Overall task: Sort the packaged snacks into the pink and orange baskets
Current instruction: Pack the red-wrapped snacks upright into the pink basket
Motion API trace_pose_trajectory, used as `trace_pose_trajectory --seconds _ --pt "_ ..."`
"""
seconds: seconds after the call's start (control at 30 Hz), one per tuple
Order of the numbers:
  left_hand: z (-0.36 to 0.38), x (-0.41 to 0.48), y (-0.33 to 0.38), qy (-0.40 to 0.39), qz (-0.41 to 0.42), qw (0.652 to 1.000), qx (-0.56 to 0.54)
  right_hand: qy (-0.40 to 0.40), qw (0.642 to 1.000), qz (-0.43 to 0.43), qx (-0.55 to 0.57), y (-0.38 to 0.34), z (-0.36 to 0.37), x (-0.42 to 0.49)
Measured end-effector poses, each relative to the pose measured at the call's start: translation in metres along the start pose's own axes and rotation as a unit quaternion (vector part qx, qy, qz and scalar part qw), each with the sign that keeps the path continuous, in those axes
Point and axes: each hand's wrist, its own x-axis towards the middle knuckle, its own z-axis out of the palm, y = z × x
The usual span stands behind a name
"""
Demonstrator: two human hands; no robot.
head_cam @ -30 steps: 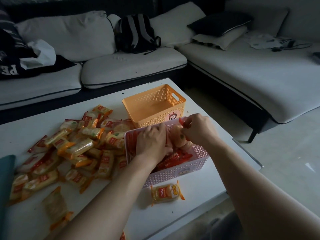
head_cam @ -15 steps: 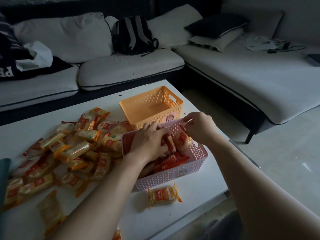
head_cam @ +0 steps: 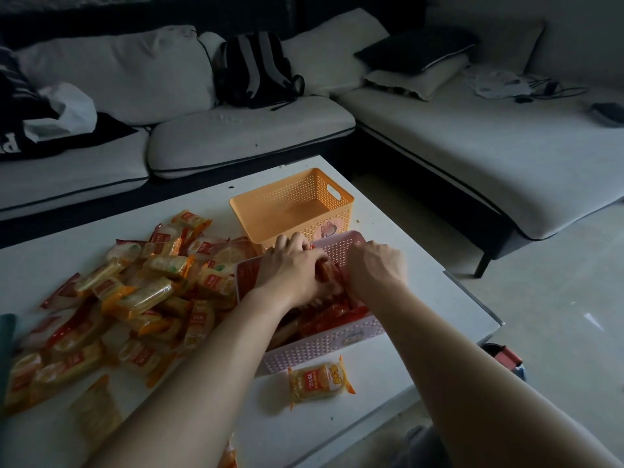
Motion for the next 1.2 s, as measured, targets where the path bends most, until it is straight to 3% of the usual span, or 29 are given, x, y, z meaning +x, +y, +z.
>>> trace_pose_trajectory --seconds 0.2,0.33,0.47,0.67,0.8,0.87,1.03,1.1,1.2 --pt "0.0 -0.002 0.0 -0.005 -0.018 1.0 -0.009 0.053 0.997 0.017 0.047 0.012 -0.02 0.005" --pt "-0.003 0.0 0.001 -0.005 -0.01 1.0 0.002 0.139 0.982 -0.053 0.116 0.025 -0.035 0.008" --pt "-0.001 0.001 0.0 -0.018 -0.012 1.0 -0.004 0.143 0.977 -0.097 0.123 0.03 -0.029 0.012" --pt "-0.004 -0.001 -0.007 0.11 -0.028 0.983 -0.142 0.145 0.973 -0.106 0.148 0.035 -0.027 0.014" --pt "-0.007 -0.001 -0.002 -0.021 0.002 0.998 -0.067 0.134 0.972 -0.123 0.151 0.037 -0.027 0.014" --pt "-0.003 -0.003 -0.001 -0.022 0.0 0.998 -0.052 0.118 0.971 -0.14 0.153 0.033 -0.021 0.016" --pt "-0.007 -0.018 -0.007 0.083 0.03 0.988 -0.129 0.062 0.967 -0.163 0.184 0.018 0.003 0.017" --pt "-0.017 -0.031 -0.011 0.064 0.03 0.983 -0.168 0.079 0.963 -0.158 0.204 0.015 0.004 0.017" --pt "-0.029 -0.047 -0.019 -0.028 0.028 0.98 -0.195 0.099 0.956 -0.134 0.243 0.013 0.007 0.017"
